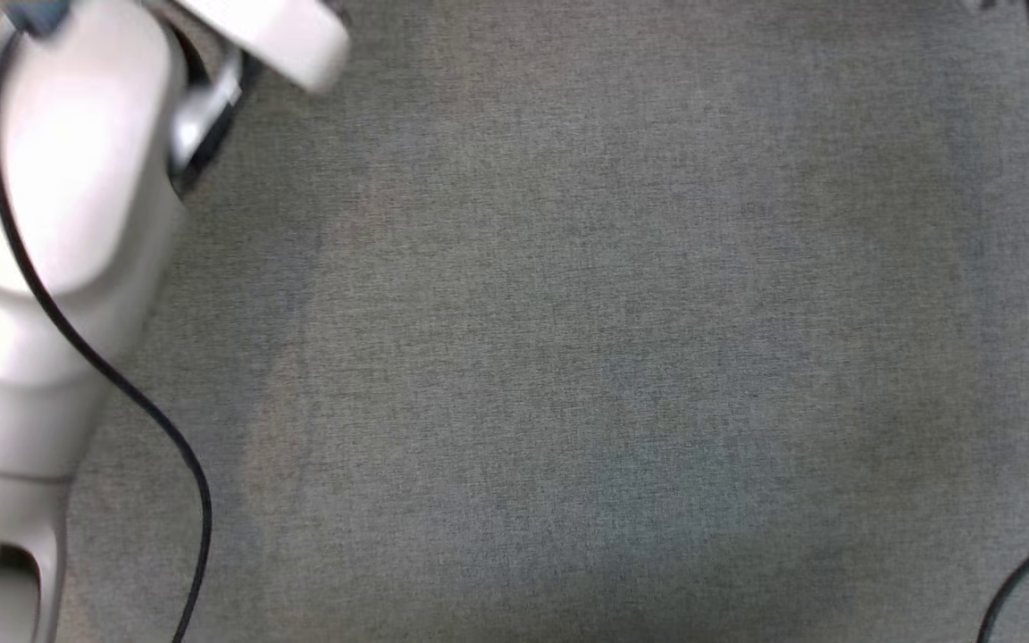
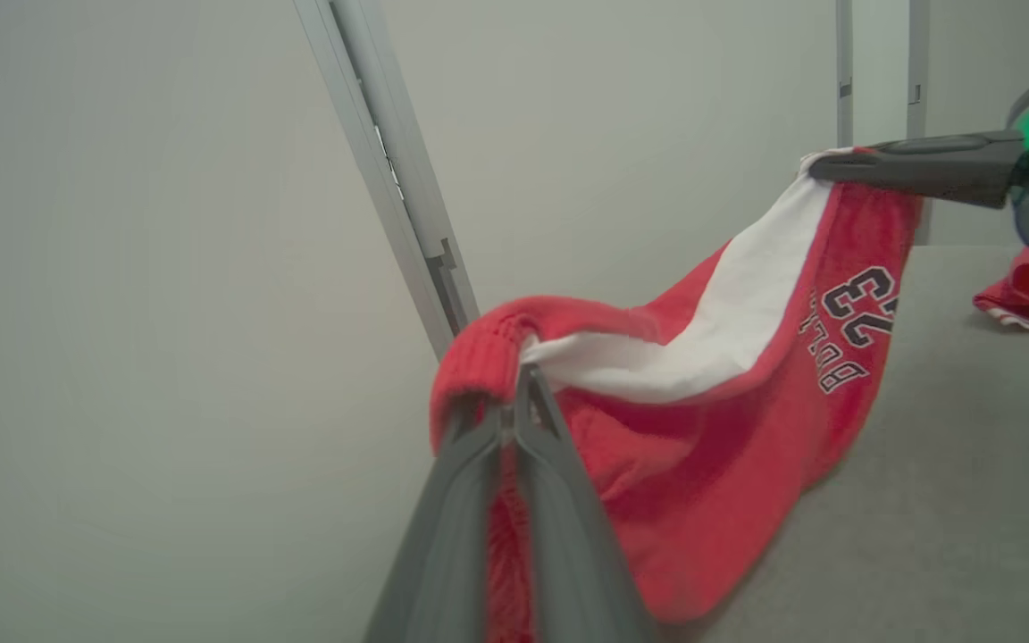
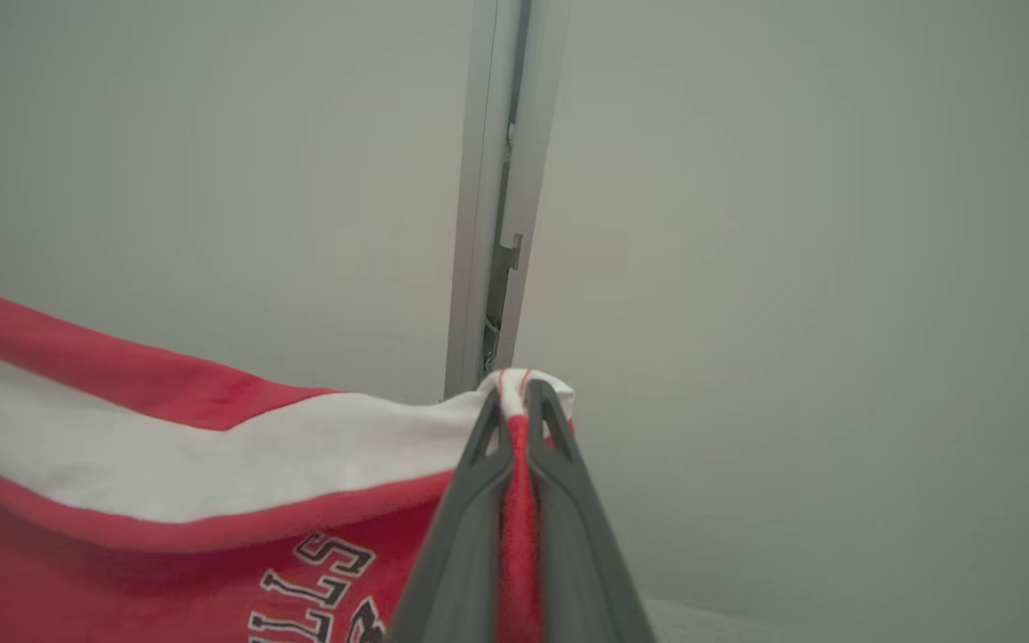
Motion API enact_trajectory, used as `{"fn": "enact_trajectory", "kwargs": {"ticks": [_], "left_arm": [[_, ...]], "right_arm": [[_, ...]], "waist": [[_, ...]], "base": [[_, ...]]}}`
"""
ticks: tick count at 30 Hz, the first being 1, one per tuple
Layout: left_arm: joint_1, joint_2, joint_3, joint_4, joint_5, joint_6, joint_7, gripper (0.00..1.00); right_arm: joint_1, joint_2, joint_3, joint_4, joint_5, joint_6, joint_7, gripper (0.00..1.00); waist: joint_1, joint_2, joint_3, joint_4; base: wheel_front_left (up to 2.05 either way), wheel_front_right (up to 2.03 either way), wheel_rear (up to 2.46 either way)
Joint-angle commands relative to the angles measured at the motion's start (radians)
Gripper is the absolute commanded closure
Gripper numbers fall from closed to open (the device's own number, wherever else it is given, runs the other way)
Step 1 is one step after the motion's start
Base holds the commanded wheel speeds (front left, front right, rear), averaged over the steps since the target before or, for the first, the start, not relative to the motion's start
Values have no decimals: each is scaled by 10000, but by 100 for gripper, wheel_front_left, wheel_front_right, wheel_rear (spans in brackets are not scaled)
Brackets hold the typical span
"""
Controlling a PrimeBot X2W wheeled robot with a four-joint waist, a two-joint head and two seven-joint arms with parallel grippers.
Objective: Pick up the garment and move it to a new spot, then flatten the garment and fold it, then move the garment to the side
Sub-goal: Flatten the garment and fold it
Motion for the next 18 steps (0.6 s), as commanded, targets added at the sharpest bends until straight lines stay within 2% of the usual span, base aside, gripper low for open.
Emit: {"fn": "enact_trajectory", "kwargs": {"ticks": [1, 10, 18], "left_arm": [[586, 108, -141, -496, -114, 11, -38, 100], [4296, 790, -510, -2620, 93, 10, -40, 100], [6976, 572, -331, -3249, 477, 10, -40, 100]], "right_arm": [[684, -326, 18, -301, 240, -1, -40, 100], [4590, -1121, 28, -1962, 1371, -1, -41, 100], [7123, -1373, 3, -3171, 1873, -1, -40, 100]], "waist": [[-2, 0, -269, 138], [-2, 0, -1550, 110], [-2, 0, -2714, 53]], "base": [[0, 0, 0], [0, 0, 0], [0, 0, 0]]}}
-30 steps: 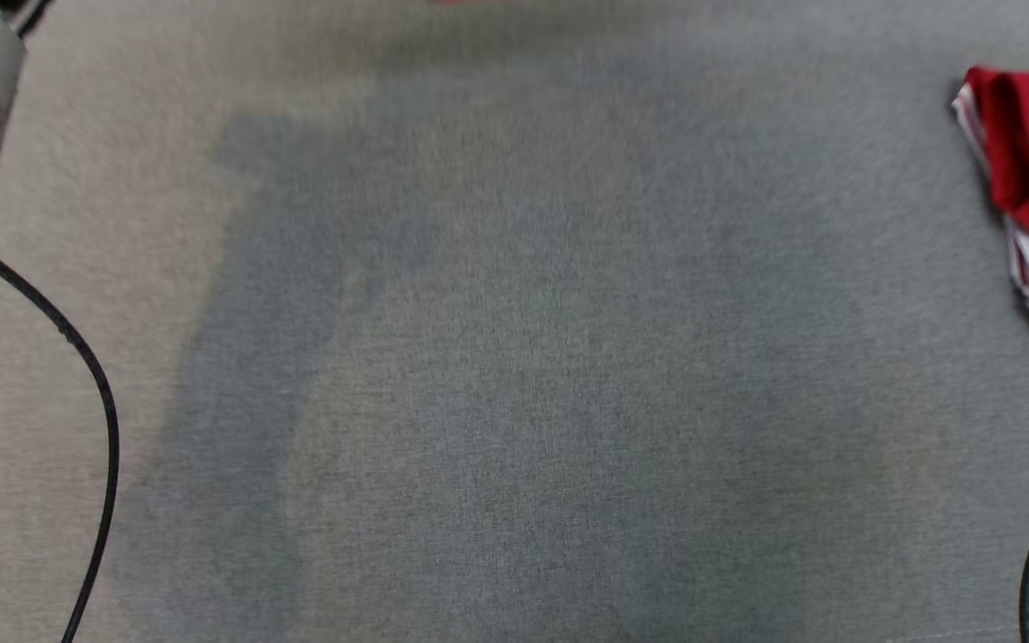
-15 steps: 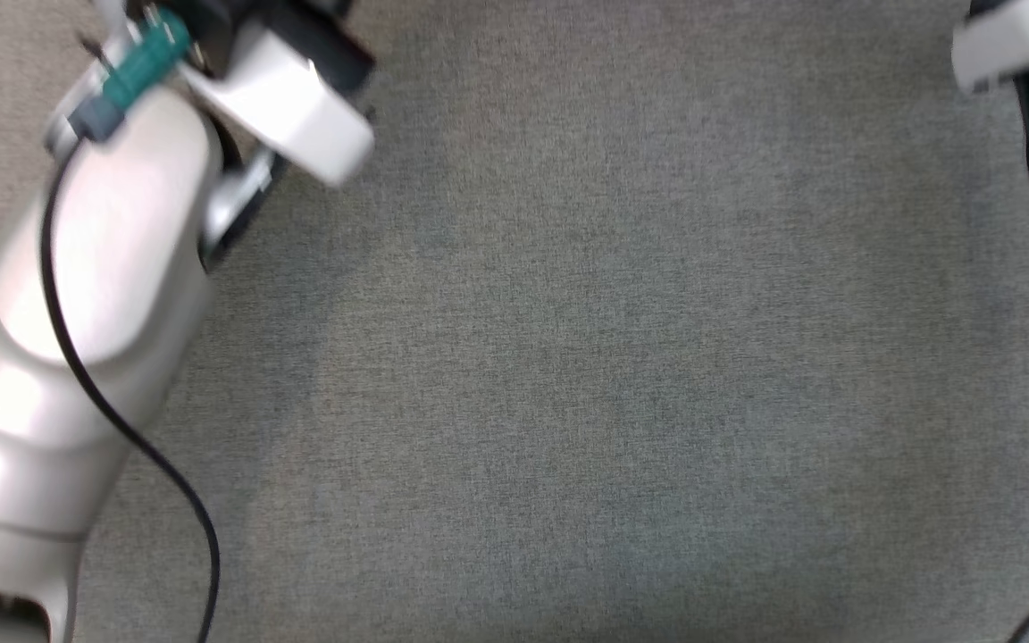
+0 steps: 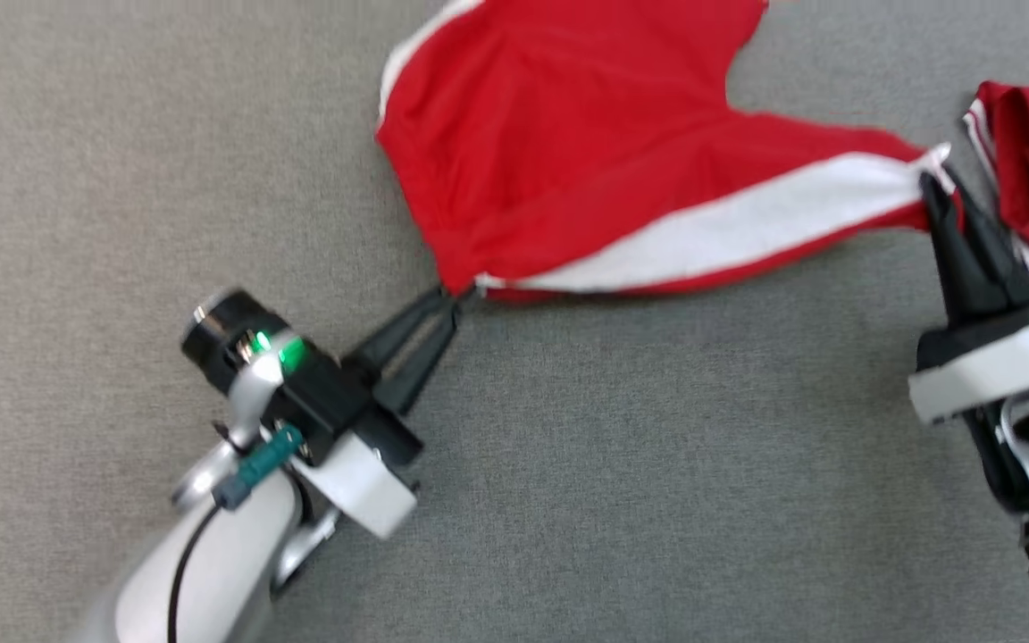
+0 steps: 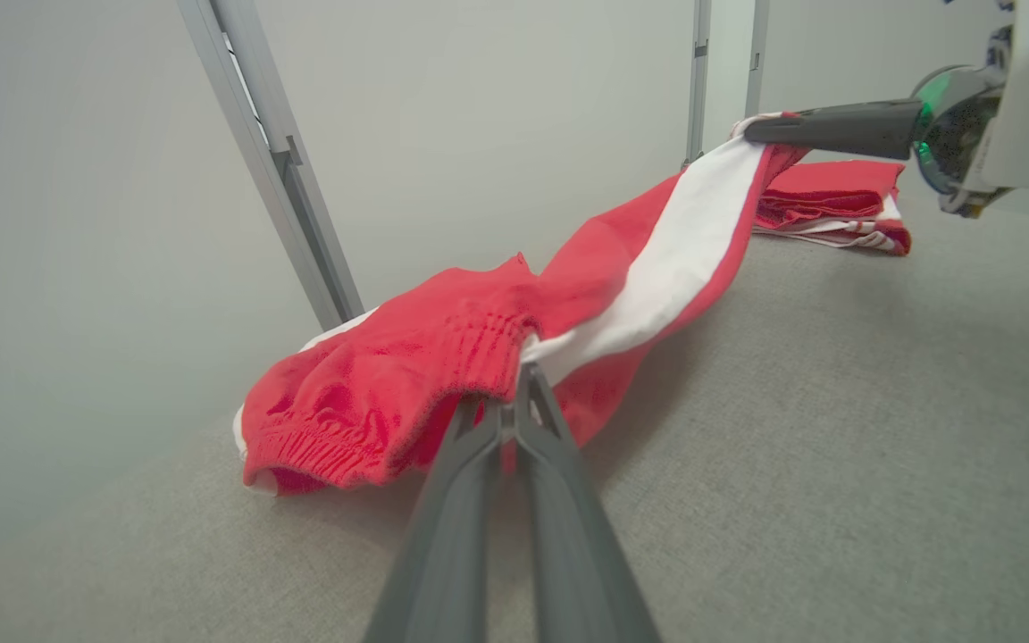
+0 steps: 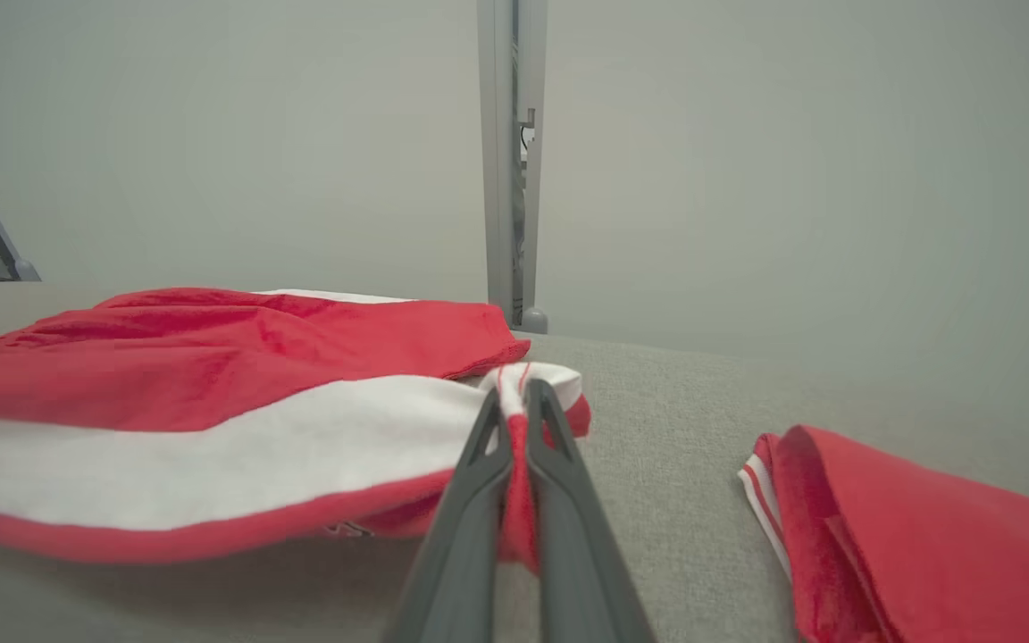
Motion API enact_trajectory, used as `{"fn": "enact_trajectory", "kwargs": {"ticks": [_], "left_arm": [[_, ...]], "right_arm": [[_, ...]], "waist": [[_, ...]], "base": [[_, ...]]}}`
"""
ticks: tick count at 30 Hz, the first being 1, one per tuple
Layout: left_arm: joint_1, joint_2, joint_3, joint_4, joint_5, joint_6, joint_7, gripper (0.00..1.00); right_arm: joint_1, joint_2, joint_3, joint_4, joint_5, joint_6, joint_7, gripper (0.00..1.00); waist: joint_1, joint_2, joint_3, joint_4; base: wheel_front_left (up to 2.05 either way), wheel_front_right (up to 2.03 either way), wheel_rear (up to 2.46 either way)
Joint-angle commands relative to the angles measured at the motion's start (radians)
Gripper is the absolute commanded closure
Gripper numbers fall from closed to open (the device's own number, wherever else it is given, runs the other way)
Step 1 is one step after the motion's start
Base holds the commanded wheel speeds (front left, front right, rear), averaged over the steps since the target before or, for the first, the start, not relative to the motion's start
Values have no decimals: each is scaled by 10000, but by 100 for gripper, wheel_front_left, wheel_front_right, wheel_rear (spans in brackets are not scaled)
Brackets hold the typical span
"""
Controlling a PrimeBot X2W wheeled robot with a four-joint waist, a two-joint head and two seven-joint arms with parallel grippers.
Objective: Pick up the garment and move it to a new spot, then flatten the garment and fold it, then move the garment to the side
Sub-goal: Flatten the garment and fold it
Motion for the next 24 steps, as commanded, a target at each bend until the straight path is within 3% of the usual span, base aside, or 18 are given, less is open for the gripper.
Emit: {"fn": "enact_trajectory", "kwargs": {"ticks": [1, 12, 17, 24], "left_arm": [[346, -68, 85, -105, -86, 10, -38, 100], [2978, 11, 209, -156, 362, 10, -39, 100], [3736, 13, 455, -394, 503, 10, -37, 100], [3955, -18, 59, -738, 142, 9, -39, 100]], "right_arm": [[348, -93, -34, -152, 40, -1, -40, 100], [3185, -145, -376, -1018, -129, -1, -40, 100], [4256, -178, -705, -1610, -200, -1, -40, 100], [5097, -575, -636, -2469, -446, -1, -40, 100]], "waist": [[-1, 0, -558, -32], [-1, 0, -2306, 5], [-1, 0, -2529, 99], [-1, 0, -2467, 319]], "base": [[0, 0, 0], [0, 0, 0], [0, 0, 0], [0, 0, 0]]}}
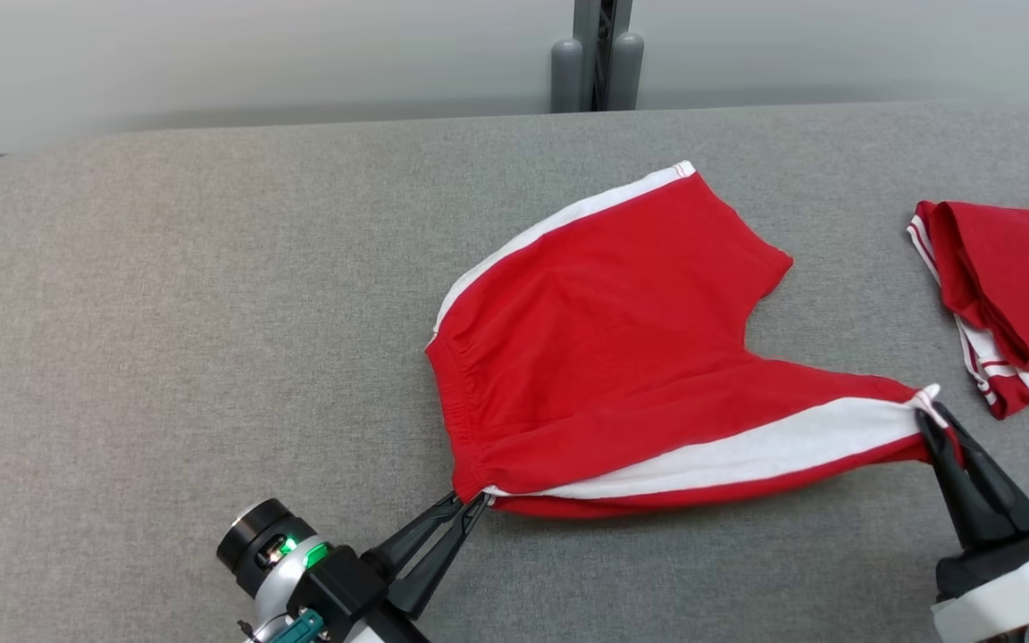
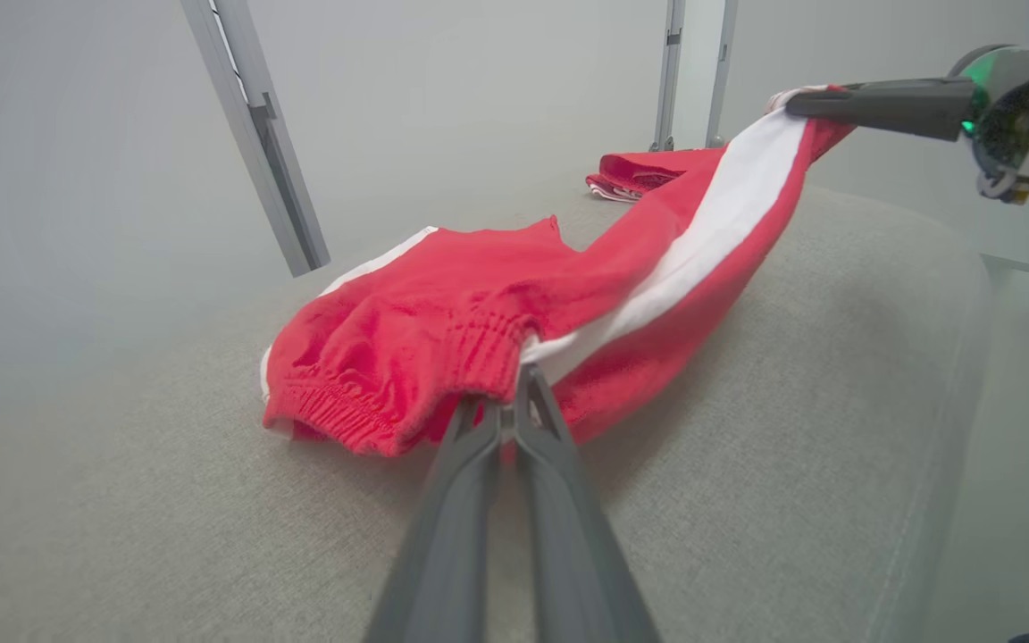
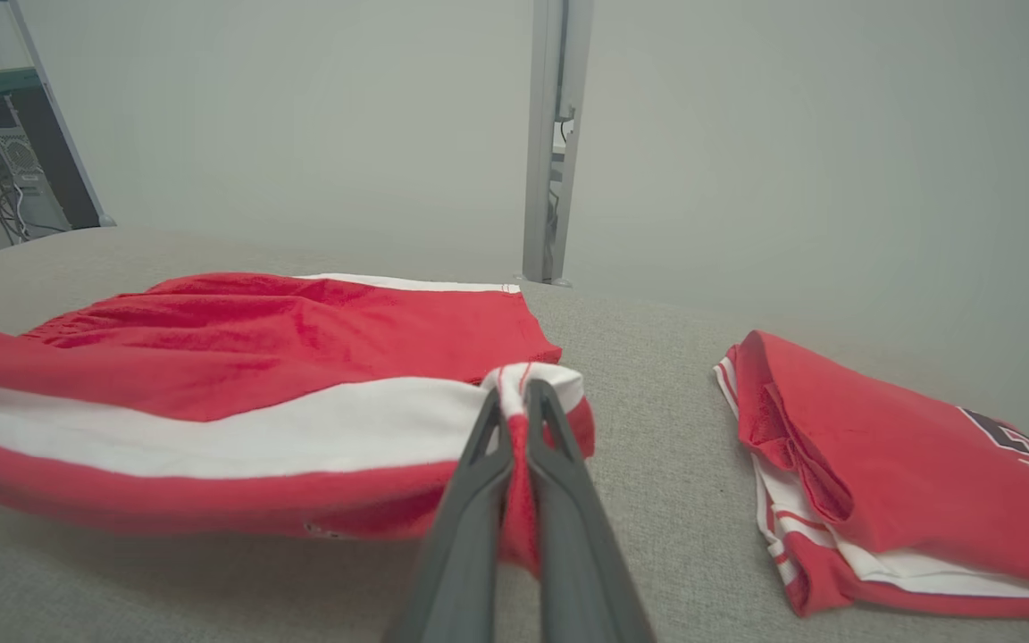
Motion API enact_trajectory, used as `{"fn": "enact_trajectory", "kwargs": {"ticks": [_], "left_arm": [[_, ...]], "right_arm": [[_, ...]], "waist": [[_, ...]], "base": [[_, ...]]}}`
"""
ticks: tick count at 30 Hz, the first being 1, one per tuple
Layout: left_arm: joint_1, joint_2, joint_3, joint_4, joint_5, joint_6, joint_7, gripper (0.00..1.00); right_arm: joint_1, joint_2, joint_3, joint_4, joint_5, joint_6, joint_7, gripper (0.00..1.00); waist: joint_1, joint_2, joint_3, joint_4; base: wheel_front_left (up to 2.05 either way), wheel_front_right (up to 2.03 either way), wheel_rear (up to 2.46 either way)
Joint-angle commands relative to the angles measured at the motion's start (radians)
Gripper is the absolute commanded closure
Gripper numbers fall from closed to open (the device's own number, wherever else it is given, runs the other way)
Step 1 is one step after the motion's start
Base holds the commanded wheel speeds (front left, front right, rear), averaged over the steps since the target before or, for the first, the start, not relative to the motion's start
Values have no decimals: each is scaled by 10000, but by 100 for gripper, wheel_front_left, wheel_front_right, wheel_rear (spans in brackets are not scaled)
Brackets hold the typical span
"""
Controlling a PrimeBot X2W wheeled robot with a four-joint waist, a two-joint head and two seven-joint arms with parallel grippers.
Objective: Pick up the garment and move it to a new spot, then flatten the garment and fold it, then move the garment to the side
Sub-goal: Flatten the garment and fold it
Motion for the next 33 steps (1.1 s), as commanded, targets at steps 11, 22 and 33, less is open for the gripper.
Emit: {"fn": "enact_trajectory", "kwargs": {"ticks": [11, 22, 33], "left_arm": [[-1792, -703, -632, 1314, -2198, 9, -39, 100], [-3752, -1581, -329, 2628, -4091, 9, 70, 100], [-5618, -1971, -622, 4021, -5069, 9, 38, 100]], "right_arm": [[-3425, -268, 829, 2565, 280, -2, -40, 100], [-7276, -484, 2326, 5346, 789, -2, -39, 100], [-10141, -268, 3508, 7642, 1116, -3, -39, 100]], "waist": [[0, -1, 1071, 580], [0, -1, 2081, 1361], [0, -1, 3260, 1885]], "base": [[0, 0, 0], [0, 0, 0], [0, 0, 0]]}}
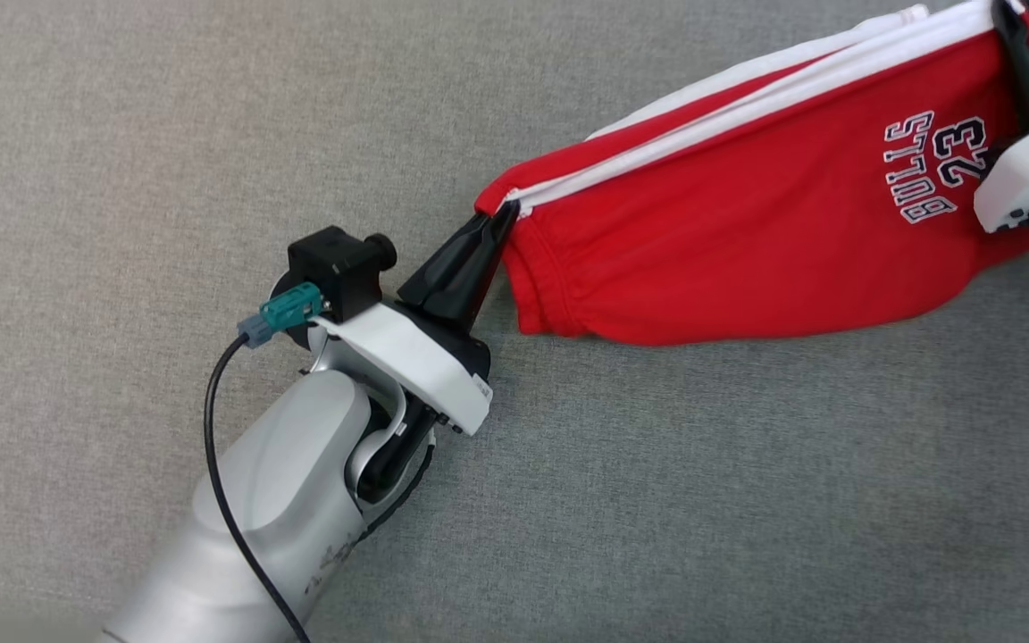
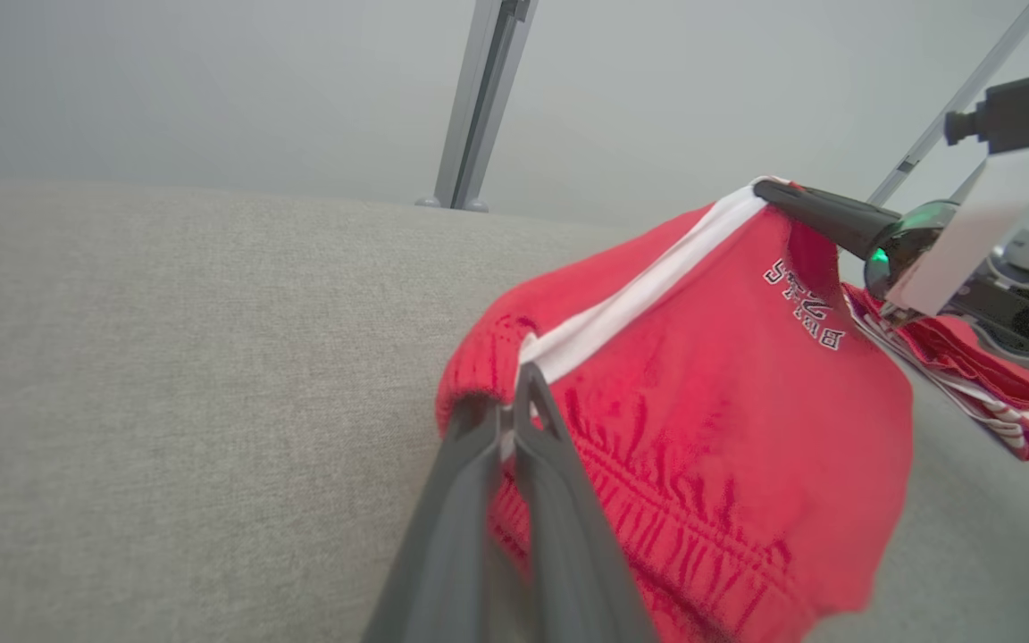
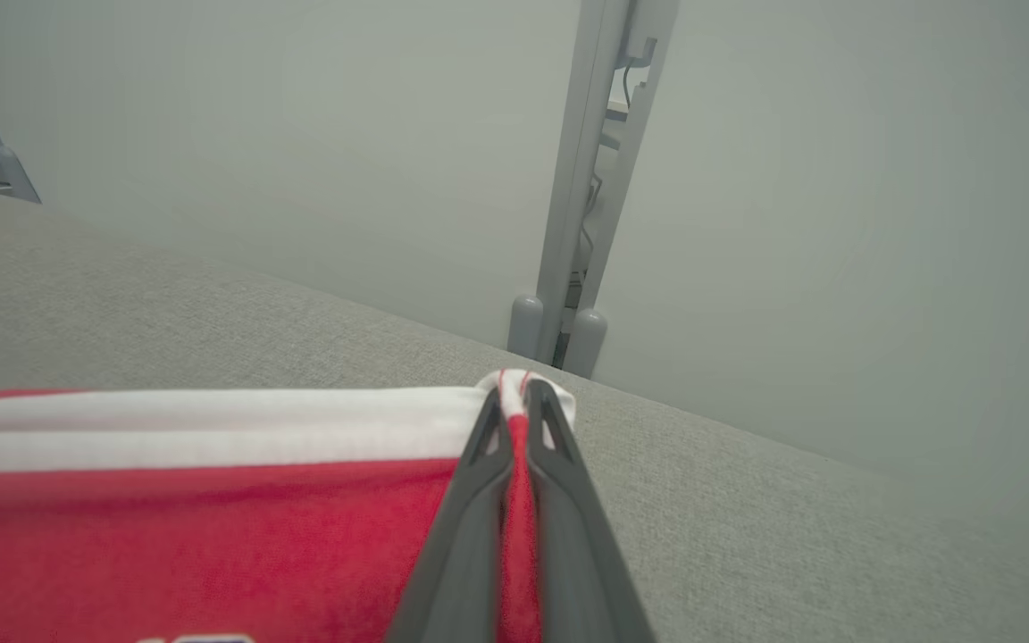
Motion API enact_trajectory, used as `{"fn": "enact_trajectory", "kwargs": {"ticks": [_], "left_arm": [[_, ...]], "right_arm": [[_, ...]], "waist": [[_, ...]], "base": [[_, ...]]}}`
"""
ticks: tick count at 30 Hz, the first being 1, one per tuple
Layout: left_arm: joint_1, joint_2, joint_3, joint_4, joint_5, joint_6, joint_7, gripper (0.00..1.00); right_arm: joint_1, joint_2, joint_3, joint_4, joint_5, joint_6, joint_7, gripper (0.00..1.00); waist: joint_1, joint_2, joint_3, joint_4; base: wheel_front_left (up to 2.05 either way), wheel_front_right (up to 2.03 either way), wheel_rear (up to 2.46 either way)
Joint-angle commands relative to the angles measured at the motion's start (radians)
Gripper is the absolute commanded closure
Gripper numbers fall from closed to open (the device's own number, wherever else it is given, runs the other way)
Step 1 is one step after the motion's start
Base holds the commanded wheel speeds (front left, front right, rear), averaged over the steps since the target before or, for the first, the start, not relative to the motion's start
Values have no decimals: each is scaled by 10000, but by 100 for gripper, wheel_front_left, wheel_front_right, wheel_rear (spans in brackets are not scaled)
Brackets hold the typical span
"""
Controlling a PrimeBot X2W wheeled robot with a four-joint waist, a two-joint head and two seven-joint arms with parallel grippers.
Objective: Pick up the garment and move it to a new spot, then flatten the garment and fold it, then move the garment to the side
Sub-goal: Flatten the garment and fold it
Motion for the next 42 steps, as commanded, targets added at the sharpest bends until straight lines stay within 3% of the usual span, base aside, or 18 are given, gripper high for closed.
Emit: {"fn": "enact_trajectory", "kwargs": {"ticks": [1, 6, 8, 9, 11, 13, 14, 15, 16, 17, 18, 19, 20, 27, 34, 42], "left_arm": [[-217, 65, -24, 97, -54, 9, -23, 100], [-782, -31, -295, 763, -575, 9, 117, 100], [-975, -77, -471, 922, -691, 9, 102, 82], [-1095, -92, -568, 948, -715, 9, 76, 78], [-1242, -103, -655, 1084, -821, 9, 10, 86], [-1362, -134, -729, 1271, -897, 9, -17, 84], [-1414, -162, -757, 1369, -930, 9, -23, 78], [-1463, -191, -784, 1470, -948, 9, -23, 62], [-1504, -215, -798, 1582, -993, 9, -38, 53], [-1533, -237, -811, 1689, -1025, 9, -46, 43], [-1549, -254, -807, 1802, -1032, 9, -58, 11], [-1549, -272, -818, 1903, -1051, 9, -69, 0], [-1541, -288, -810, 1990, -1048, 9, -78, 0], [-1107, -269, -416, 2147, -773, 107, -95, 0], [457, -13, 761, 962, 426, 1088, -90, 0], [2996, 129, 2796, -1154, 2020, 1794, -93, 0]], "right_arm": [[-133, -21, 73, 180, 41, -5, -39, 100], [-835, 144, 589, 1023, -6, -5, -39, 100], [-1033, 200, 705, 1258, 35, -5, -39, 100], [-1133, 224, 728, 1351, 60, -5, -39, 100], [-1242, 262, 804, 1470, 12, -5, -39, 100], [-1339, 301, 865, 1553, -34, -5, -39, 97], [-1373, 323, 886, 1585, -51, -5, -39, 88], [-1385, 359, 904, 1609, -63, -5, -39, 80], [-1381, 398, 908, 1613, -68, -3, -39, 67], [-1341, 442, 895, 1598, -80, -5, -39, 61], [-1268, 470, 862, 1552, -91, -3, -39, 47], [-1174, 490, 825, 1490, -113, -5, -39, 19], [-1087, 494, 760, 1405, -139, -3, -39, 0], [-258, 664, -53, 484, -477, -3, -39, 0], [1523, 1109, -918, -1019, -1066, -3, -38, 0], [3360, 1815, -1516, -2062, -1494, -3, -39, 0]], "waist": [[0, -1, 221, 130], [0, -1, 504, 203], [0, -1, 568, 231], [0, -1, 593, 242], [0, -1, 616, 263], [0, -1, 622, 268], [0, -1, 617, 261], [0, -1, 601, 248], [0, -1, 575, 232], [0, -1, 526, 212], [0, -1, 470, 190], [0, -1, 402, 162], [0, -1, 330, 132], [0, -1, -326, -149], [0, -1, -1434, -538], [0, -1, -2599, -1011]], "base": [[0, 0, 0], [0, 0, 0], [0, 0, 0], [0, 0, 0], [0, 0, 0], [0, 0, 0], [0, 0, 0], [0, 0, 0], [0, 0, 0], [0, 0, 0], [0, 0, 0], [0, 0, 0], [0, 0, 0], [0, 0, 0], [0, 0, 0], [0, 0, 0]]}}
